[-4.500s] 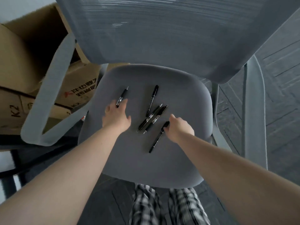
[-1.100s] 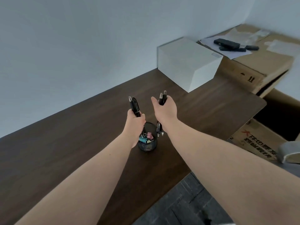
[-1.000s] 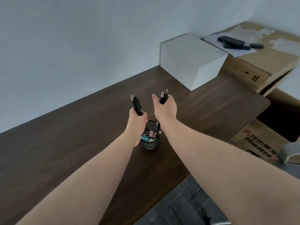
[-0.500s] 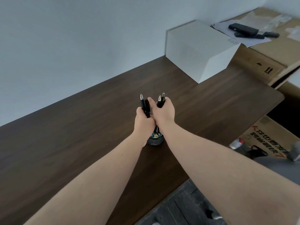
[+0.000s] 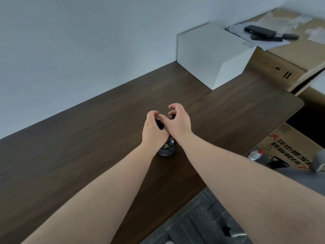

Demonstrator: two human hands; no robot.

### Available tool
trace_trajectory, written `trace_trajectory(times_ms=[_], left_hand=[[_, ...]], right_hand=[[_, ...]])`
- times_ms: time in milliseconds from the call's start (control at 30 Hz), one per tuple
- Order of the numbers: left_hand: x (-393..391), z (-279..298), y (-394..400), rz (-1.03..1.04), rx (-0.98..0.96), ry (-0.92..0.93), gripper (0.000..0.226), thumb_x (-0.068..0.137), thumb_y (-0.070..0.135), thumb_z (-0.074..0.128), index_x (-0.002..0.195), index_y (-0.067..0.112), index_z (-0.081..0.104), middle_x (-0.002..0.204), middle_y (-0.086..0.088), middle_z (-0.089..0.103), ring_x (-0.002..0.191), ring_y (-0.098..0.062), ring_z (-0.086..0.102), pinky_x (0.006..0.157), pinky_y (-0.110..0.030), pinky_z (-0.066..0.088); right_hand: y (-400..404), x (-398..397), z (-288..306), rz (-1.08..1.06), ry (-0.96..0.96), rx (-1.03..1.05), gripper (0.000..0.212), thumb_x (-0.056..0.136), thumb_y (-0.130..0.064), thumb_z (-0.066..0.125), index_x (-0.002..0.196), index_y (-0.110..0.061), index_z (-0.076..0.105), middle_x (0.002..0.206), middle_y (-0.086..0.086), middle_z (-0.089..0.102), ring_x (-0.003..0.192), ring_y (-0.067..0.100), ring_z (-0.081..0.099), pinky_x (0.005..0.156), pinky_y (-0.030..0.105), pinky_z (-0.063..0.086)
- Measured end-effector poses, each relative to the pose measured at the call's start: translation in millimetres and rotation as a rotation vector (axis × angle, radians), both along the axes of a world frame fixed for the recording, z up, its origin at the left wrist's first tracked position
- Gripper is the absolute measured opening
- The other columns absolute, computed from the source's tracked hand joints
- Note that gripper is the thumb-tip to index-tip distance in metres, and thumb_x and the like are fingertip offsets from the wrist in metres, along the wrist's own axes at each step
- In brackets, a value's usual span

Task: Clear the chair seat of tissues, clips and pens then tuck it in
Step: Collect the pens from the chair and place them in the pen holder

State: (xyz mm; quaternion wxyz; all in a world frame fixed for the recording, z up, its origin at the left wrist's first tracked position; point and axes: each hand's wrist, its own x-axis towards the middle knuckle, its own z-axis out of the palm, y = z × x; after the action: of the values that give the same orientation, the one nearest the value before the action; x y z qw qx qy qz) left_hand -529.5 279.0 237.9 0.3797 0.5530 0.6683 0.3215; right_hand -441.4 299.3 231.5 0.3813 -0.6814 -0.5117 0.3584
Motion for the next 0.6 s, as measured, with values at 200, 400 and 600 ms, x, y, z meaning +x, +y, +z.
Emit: trace_trajectory(times_ms=[200, 400, 600], left_hand=[[-4.9, 5.4, -0.6, -0.094, 0.066, 0.127, 0.066, 0.078, 0.009, 0.067, 0.137, 0.02, 0.039, 0.139, -0.002, 0.042, 0.122, -0.014, 0.046, 0.089, -0.022, 0.038], [-1.9, 17.3, -4.3, -0.166, 0.078, 0.266, 0.076, 0.079, 0.017, 0.07, 0.143, 0.027, 0.031, 0.155, -0.002, 0.027, 0.144, -0.025, 0.022, 0.114, -0.042, 0.027], [25.8, 48.4, -31.4, -0.242, 0.085, 0.333, 0.077, 0.081, 0.02, 0.068, 0.145, 0.029, 0.027, 0.157, 0.0, 0.024, 0.145, -0.025, 0.018, 0.116, -0.046, 0.024]], right_hand=[[-7.8, 12.2, 6.5, 0.112, -0.144, 0.038, 0.063, 0.083, -0.04, 0.07, 0.136, -0.019, 0.045, 0.136, 0.0, 0.052, 0.125, 0.016, 0.048, 0.096, 0.029, 0.041], [-31.0, 33.0, 22.9, 0.092, -0.142, 0.027, 0.075, 0.081, -0.053, 0.066, 0.144, -0.024, 0.036, 0.149, -0.003, 0.041, 0.137, 0.015, 0.037, 0.107, 0.034, 0.035], [-71.0, 78.2, 37.8, 0.042, -0.16, 0.021, 0.081, 0.08, -0.061, 0.063, 0.146, -0.027, 0.032, 0.152, -0.005, 0.036, 0.14, 0.016, 0.033, 0.11, 0.037, 0.033]])
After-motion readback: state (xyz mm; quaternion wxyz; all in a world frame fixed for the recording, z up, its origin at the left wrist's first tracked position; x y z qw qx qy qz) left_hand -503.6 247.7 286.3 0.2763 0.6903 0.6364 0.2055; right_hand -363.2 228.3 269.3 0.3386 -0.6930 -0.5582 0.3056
